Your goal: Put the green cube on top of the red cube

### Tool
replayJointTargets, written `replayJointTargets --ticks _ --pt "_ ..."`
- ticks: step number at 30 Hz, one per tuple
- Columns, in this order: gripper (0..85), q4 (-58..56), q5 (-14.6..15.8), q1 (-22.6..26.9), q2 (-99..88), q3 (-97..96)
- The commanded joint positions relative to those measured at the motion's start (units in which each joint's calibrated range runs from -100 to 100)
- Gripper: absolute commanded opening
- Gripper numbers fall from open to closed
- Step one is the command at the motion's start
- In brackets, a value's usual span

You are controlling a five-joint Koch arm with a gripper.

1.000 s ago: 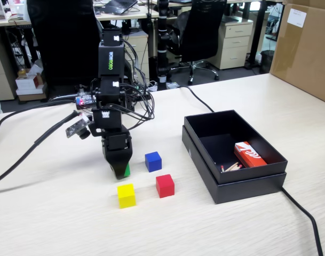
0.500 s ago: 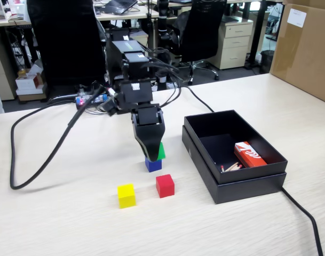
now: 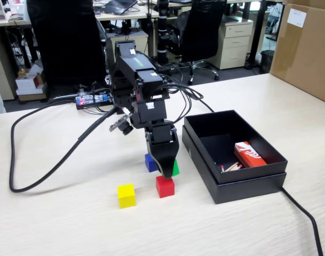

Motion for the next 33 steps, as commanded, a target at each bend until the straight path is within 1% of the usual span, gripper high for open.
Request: replayJointTargets --ticks 1,11,13,16,21,23,28,30,33 --pt "2.7 -0.11 0.15 0.05 -1.07 6.05" --pt "3.6 -0.11 0.15 -0.39 0.54 6.41" --pt "14.5 -0.03 0.05 -0.29 0.88 5.86" --pt "15.0 -0.11 -0.05 -0.34 0.88 5.95" --pt "25.7 -0.11 -0.34 -0.34 0.88 5.41" --pt "27.9 -0.11 -0.39 -0.34 0.88 5.23" --pt "28.7 -0.11 -0.44 -0.39 0.66 4.96" --pt "36.2 -0.11 -0.44 -0.44 0.43 4.23" --pt "40.2 -0.11 -0.44 -0.44 -0.49 2.78"
